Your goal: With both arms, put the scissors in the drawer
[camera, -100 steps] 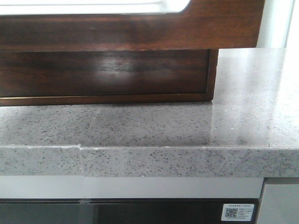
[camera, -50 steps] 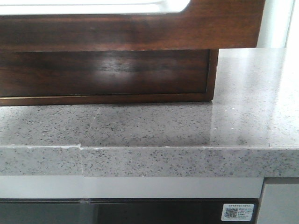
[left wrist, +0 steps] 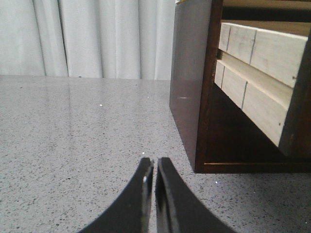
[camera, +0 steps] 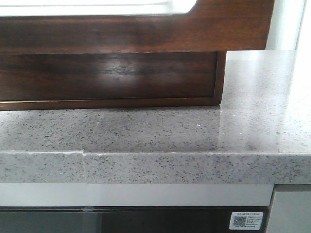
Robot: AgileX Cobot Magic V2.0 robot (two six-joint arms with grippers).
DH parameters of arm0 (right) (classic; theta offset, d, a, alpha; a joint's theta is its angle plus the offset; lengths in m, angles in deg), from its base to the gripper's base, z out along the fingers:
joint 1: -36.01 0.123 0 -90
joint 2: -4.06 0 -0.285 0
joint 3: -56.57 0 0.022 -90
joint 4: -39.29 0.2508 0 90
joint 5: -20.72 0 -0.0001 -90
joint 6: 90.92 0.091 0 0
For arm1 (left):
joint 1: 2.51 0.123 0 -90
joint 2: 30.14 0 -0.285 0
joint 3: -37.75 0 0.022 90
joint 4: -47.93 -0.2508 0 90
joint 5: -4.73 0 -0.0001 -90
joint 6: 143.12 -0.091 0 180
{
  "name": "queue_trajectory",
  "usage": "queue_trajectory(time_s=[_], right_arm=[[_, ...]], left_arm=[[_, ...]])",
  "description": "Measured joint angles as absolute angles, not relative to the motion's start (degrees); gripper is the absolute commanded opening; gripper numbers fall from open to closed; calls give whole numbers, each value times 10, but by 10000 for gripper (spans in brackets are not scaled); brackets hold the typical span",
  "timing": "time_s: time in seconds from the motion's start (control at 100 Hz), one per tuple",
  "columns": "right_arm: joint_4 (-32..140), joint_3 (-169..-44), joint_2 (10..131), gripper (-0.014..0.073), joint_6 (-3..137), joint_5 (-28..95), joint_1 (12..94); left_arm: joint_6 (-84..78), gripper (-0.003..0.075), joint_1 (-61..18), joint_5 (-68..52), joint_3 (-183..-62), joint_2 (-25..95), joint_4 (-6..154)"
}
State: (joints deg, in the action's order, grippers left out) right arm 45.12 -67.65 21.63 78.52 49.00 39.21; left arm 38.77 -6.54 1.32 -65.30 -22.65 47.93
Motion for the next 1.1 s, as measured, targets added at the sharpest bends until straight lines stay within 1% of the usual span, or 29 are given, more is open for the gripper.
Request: queue_trajectory(time_s=[0.19, 0.44, 0.75, 1.1], right_arm=[[449, -570, 135, -69, 785, 393, 392], [449, -457, 126, -69, 789, 225, 392], [384, -457, 112, -69, 855, 200, 392], [376, -457, 112, -69, 864, 198, 392]], left_arm=[[388, -20, -65, 13, -653, -226, 479], [388, -20, -65, 13, -653, -226, 479], [388, -20, -65, 14, -653, -226, 479], [388, -20, -65, 14, -653, -226, 479]])
